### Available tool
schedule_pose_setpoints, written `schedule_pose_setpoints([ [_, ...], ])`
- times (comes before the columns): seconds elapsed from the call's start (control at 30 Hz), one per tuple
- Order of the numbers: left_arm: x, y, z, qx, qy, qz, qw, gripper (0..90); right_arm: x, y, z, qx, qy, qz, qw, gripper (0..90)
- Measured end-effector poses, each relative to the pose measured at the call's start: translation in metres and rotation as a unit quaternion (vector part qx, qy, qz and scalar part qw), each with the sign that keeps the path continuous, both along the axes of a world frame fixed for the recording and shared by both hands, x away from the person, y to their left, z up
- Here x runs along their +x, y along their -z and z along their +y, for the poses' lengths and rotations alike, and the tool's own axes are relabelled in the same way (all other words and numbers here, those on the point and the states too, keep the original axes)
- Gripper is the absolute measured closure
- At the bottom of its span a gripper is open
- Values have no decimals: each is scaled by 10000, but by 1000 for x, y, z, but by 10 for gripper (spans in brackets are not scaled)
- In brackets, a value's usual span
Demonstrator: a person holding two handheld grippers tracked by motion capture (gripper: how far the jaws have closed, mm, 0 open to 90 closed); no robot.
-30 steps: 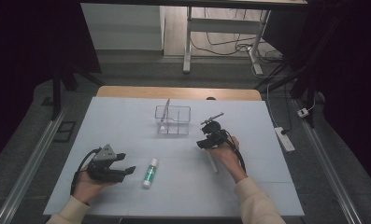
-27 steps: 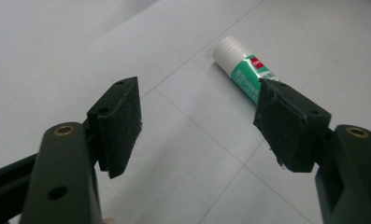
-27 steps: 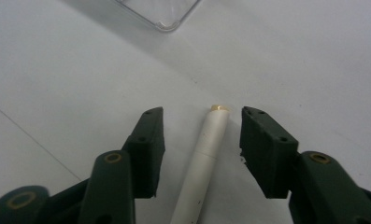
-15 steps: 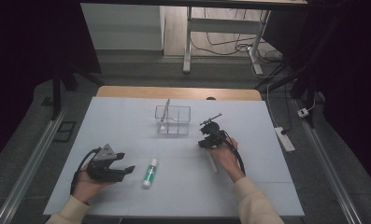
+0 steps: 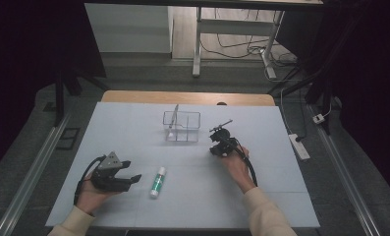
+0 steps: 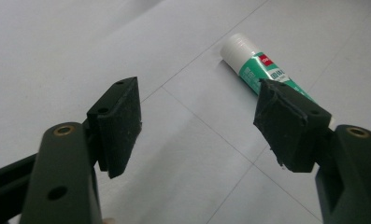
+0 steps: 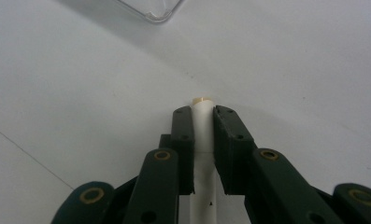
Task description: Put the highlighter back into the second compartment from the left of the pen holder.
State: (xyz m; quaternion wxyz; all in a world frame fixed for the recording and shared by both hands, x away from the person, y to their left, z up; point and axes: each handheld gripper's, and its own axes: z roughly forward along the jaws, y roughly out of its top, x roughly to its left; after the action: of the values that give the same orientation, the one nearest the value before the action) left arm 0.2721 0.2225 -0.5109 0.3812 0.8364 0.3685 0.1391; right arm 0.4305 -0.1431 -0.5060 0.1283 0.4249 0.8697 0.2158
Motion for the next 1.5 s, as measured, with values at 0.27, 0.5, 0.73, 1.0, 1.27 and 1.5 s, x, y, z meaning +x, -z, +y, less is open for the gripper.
schedule_pose_setpoints([
  [0.27,0,0,1,2,-10,-9,10000,318,0,0,-1,-13,-66,-11,10000,779],
  [0.5,0,-1,1,-16,-22,-20,10000,318,-3,-7,-5,75,-115,-122,9998,780],
  [0.73,0,-1,2,-13,-22,-14,10000,319,-5,-18,-13,265,-124,-226,9993,781],
  [1.0,1,-1,2,-60,-52,-3,10000,319,-10,-30,-20,516,-129,-402,9978,781],
  [1.27,1,-1,3,-79,-52,-1,10000,319,-13,-41,-26,793,-107,-502,9955,780],
  [1.5,1,-1,3,-87,-57,1,9999,319,-14,-50,-30,986,-111,-592,9933,780],
])
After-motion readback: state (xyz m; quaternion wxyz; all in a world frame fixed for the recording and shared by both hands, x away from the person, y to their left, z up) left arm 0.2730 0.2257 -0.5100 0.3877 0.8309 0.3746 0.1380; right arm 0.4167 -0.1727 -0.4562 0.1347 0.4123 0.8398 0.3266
